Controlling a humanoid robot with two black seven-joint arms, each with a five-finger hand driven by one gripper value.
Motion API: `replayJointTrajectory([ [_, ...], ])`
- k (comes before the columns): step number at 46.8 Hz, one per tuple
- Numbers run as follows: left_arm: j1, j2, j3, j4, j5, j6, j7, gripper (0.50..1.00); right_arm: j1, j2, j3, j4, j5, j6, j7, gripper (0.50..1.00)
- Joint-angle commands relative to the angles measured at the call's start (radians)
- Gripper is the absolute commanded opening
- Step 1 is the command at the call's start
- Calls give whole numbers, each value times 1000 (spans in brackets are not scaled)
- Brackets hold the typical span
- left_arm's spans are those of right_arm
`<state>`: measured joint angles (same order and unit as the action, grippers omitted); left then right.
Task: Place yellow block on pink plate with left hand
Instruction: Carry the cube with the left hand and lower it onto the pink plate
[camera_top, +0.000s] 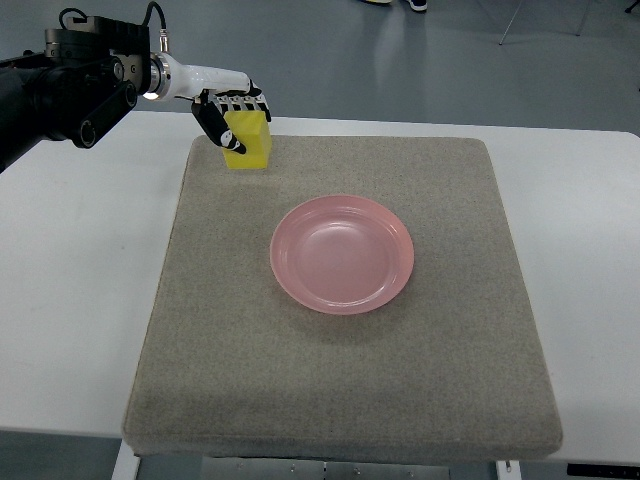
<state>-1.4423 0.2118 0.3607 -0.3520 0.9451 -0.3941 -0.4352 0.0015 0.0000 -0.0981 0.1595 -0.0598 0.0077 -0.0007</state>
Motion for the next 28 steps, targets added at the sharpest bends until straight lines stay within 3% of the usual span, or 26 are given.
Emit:
replayJointTrajectory([
  [1,-15,0,-6,-53,1,4,0,606,0,0,0,0,0,0,1,924],
  [28,-104,12,-63,-515,124,70,1,608,2,0,0,0,0,0,1,924],
])
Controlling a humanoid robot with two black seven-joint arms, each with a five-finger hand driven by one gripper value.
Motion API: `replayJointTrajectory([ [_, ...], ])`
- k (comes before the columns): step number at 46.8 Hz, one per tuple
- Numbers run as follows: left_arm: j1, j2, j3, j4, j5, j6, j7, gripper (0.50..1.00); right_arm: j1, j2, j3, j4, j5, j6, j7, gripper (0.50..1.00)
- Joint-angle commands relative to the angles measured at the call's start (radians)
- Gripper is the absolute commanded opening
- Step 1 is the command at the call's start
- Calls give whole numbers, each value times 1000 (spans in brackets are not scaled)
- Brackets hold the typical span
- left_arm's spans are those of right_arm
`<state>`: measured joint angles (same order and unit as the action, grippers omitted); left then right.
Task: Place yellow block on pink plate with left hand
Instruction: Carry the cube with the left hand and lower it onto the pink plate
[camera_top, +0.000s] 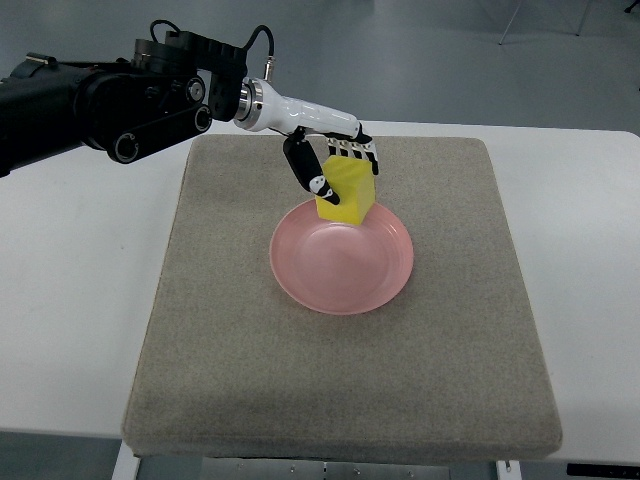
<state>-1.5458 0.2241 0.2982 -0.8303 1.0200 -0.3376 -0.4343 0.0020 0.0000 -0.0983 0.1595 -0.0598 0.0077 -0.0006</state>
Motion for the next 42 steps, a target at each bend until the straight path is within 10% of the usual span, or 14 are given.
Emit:
replayJointTrajectory([
  [1,0,0,-1,-45,66,18,0,608,1,0,0,0,0,0,1,924],
  [28,46,-12,1,-58,175,63,0,630,-1,0,-1,0,0,0,1,924],
  [42,56,-9,1,-53,163,68,-1,861,1,0,0,0,0,0,1,924],
])
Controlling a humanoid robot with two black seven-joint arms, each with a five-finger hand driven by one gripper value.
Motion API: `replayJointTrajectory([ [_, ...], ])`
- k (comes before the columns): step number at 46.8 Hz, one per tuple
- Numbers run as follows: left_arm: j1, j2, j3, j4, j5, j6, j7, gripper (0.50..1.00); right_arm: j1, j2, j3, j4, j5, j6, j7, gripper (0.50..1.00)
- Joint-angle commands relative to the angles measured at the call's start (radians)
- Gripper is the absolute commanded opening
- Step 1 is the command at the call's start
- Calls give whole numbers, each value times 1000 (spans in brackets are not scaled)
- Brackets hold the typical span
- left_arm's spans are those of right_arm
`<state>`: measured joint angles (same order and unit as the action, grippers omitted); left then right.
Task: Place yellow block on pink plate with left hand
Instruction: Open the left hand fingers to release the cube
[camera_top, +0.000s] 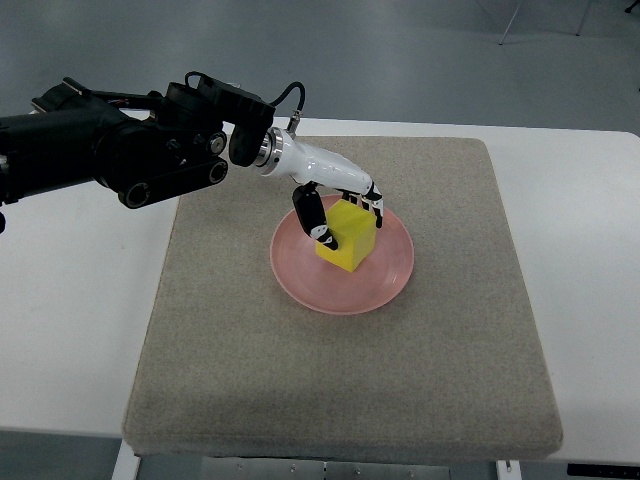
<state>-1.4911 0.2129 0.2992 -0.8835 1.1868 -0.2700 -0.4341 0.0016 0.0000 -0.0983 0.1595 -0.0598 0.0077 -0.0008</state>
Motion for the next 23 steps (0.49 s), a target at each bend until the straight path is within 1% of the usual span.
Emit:
replayJointTrajectory([
  [1,2,2,-2,-2,-7,0,-2,876,0,0,0,0,0,0,-1,924],
  [4,2,3,0,-5,-10,-8,-3,891,0,0,0,0,0,0,1,924],
  [6,2,5,-2,-8,-9,-9,-5,930,0,0,0,0,0,0,1,924],
  [13,5,3,-2,-8,-10,-9,-21,958,0,0,0,0,0,0,1,924],
  [23,0,8,-3,-8,-12,-9,-25,962,0,0,0,0,0,0,1,924],
])
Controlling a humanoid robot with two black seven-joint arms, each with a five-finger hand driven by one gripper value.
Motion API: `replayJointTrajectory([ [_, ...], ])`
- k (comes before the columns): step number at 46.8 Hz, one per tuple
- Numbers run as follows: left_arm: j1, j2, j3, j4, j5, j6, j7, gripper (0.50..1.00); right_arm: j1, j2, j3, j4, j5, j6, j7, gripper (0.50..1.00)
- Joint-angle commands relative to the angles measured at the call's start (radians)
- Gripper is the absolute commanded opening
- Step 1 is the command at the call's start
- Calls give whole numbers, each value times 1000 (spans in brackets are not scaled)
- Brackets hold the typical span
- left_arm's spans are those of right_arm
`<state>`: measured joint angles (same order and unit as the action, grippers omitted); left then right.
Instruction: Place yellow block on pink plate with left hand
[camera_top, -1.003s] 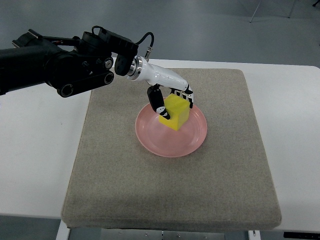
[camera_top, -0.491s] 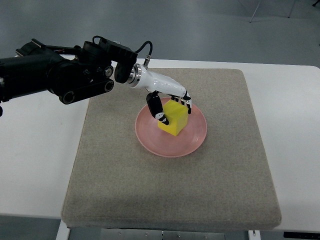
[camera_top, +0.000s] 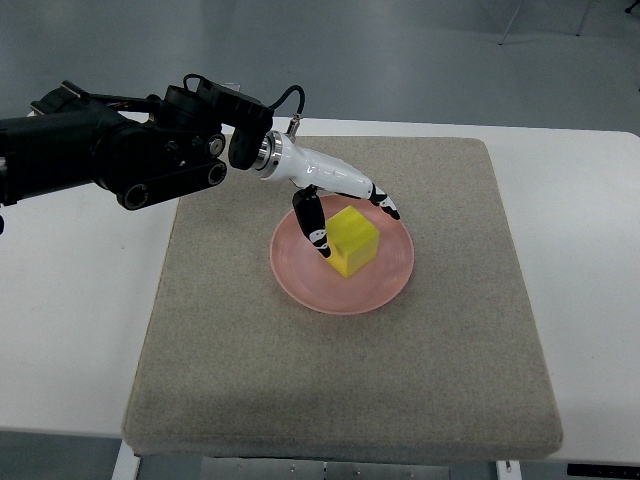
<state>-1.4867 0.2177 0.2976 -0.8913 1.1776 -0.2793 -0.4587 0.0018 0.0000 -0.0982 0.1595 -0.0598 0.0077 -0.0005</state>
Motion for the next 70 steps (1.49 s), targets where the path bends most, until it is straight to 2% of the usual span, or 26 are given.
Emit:
replayJointTrajectory([
  [1,-4,5,-3,0,-4,0,0,962,0,0,0,0,0,0,-1,924],
  [13,-7,41,-61,40,-7,3,2,964,0,0,-1,0,0,0,-1,924],
  [23,-3,95,-61,141,-12,3,0,964,0,0,0,0,0,0,0,924],
  [31,6,126,-58,284,-12,11,2,964,0,0,0,0,0,0,0,924],
  [35,63,115,-60,389,-18,15,2,964,0,0,0,0,0,0,0,924],
  [39,95,106,-64,471,-30,46,2,964,0,0,0,0,0,0,-1,924],
  [44,118,103,-71,506,-71,91,2,964,0,0,0,0,0,0,0,924],
  [54,161,81,-72,583,-274,141,6,964,0,0,0,0,0,0,-1,924],
  [61,189,40,-72,644,-544,144,8,964,0,0,0,0,0,0,-1,924],
  [70,221,9,-83,657,-851,144,8,964,0,0,0,0,0,0,-1,924],
])
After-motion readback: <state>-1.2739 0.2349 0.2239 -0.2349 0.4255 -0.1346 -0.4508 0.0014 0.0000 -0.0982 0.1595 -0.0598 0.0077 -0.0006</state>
